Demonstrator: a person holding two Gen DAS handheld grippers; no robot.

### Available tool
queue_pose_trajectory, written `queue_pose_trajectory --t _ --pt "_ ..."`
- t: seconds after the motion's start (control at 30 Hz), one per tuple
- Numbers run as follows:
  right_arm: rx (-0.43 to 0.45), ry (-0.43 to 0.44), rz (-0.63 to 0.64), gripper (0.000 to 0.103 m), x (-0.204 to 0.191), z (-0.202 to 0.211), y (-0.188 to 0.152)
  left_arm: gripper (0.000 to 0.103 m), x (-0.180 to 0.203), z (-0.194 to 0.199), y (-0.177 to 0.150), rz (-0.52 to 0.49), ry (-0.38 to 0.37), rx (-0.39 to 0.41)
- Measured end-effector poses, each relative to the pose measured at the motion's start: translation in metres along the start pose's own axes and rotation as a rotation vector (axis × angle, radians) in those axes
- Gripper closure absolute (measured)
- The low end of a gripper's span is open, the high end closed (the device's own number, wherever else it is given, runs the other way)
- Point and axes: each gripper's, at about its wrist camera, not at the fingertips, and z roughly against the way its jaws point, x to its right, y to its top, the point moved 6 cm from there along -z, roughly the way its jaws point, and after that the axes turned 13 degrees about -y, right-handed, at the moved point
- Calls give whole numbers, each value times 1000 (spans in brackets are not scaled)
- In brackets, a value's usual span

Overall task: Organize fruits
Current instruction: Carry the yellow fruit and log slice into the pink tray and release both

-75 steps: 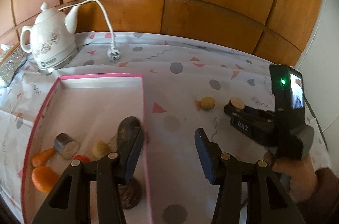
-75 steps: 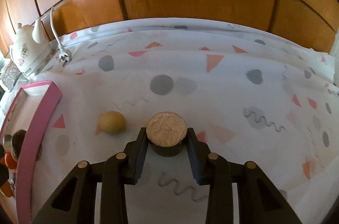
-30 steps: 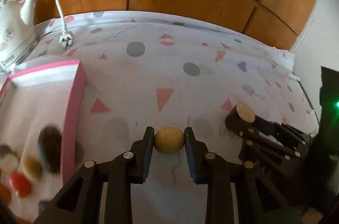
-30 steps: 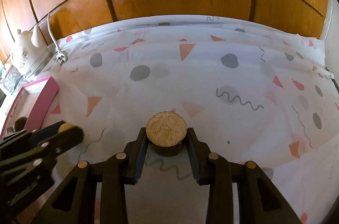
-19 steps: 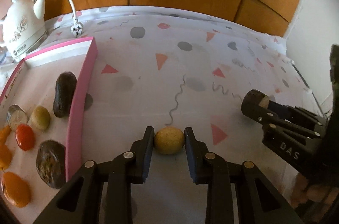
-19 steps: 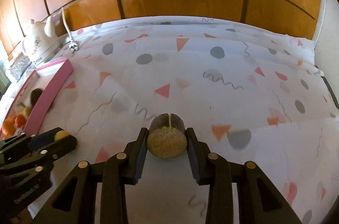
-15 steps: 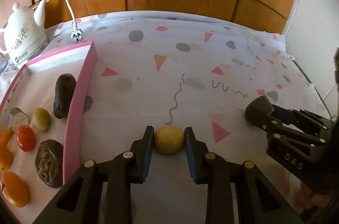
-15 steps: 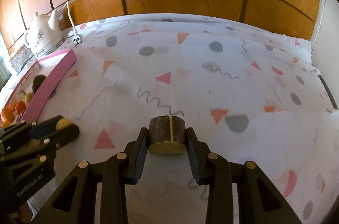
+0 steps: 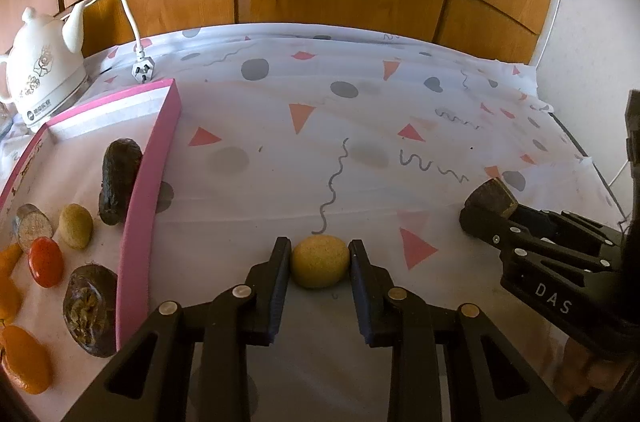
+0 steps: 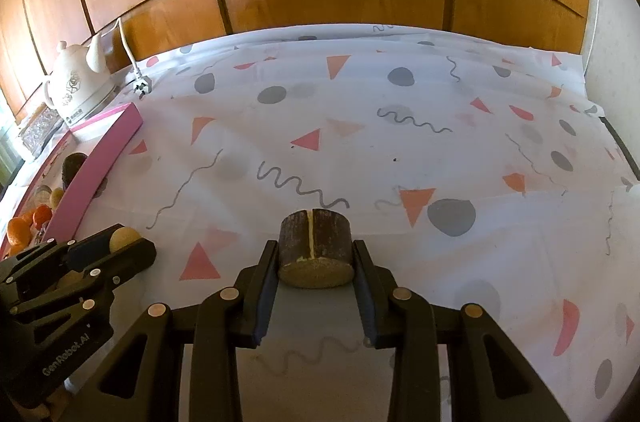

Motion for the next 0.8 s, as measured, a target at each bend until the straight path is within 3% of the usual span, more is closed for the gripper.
queue_pose_trajectory --t 0.23,0.53,0.8 --pt "12 -34 26 68 -3 2 -1 74 0 17 2 23 3 -3" --pt "10 -57 43 68 -5 2 0 74 -6 73 16 6 34 104" --pt "34 1 74 68 -32 15 16 74 -57 120 9 88 158 177"
